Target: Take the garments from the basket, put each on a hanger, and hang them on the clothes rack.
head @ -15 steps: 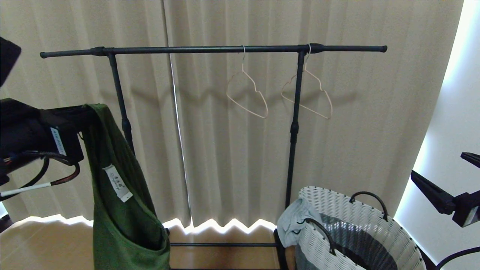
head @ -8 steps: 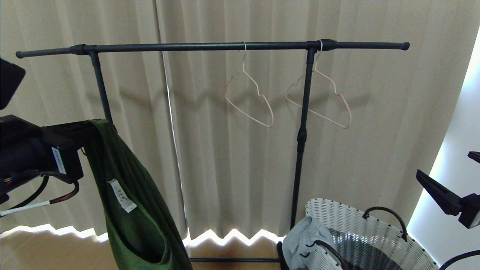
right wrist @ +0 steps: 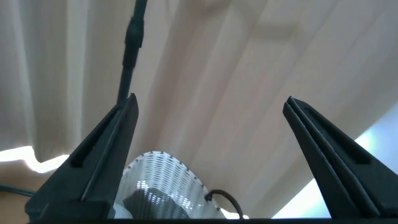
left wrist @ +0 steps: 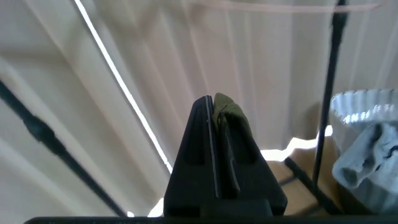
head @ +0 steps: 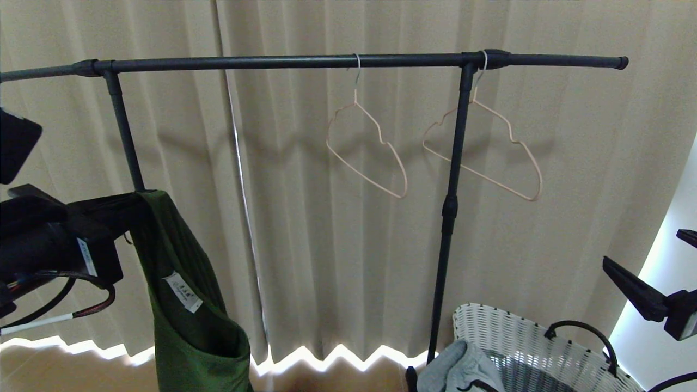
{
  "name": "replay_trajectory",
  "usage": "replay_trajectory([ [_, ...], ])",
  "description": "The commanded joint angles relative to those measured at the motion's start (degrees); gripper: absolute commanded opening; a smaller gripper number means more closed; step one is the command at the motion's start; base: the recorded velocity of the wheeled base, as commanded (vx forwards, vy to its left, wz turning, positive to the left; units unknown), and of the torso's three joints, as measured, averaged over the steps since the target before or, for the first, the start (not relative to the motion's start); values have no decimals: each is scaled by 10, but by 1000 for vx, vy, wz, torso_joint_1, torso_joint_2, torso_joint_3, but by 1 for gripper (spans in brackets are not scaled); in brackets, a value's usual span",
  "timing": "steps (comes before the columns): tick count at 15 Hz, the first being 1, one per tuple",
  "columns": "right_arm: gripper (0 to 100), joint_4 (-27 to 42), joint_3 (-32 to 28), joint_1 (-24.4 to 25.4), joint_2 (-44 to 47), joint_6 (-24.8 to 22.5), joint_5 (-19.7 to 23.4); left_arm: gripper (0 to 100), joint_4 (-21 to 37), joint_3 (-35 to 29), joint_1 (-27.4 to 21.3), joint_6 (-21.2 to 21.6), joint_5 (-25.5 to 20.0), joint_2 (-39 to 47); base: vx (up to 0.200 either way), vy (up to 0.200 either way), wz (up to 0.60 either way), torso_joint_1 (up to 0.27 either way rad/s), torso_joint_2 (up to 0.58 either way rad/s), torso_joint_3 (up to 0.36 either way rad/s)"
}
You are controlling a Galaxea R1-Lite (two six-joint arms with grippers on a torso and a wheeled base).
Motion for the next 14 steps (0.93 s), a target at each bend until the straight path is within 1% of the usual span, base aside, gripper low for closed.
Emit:
replay_trajectory([
  [1, 100, 1, 4, -4, -1, -2, -1, 0, -7, 10, 2, 0, 0, -2, 0, 0, 0, 0, 0, 0],
  [3, 100, -2, 10, -6, -1, -2, -5, 0, -7, 13, 2, 0, 0, -2, 0, 0, 0, 0, 0, 0],
  [4, 100, -1, 20, -9, -16, -3, -7, 0, -7, 14, 2, 0, 0, -2, 0, 0, 0, 0, 0, 0],
  [7, 100, 1, 19, -9, -30, -13, -7, 0, -7, 14, 2, 1, 0, -3, 0, 0, 0, 0, 0, 0],
  [14, 100, 2, 19, -9, -35, -13, -7, 0, -7, 15, 2, 4, 0, -6, 0, 0, 0, 0, 0, 0],
])
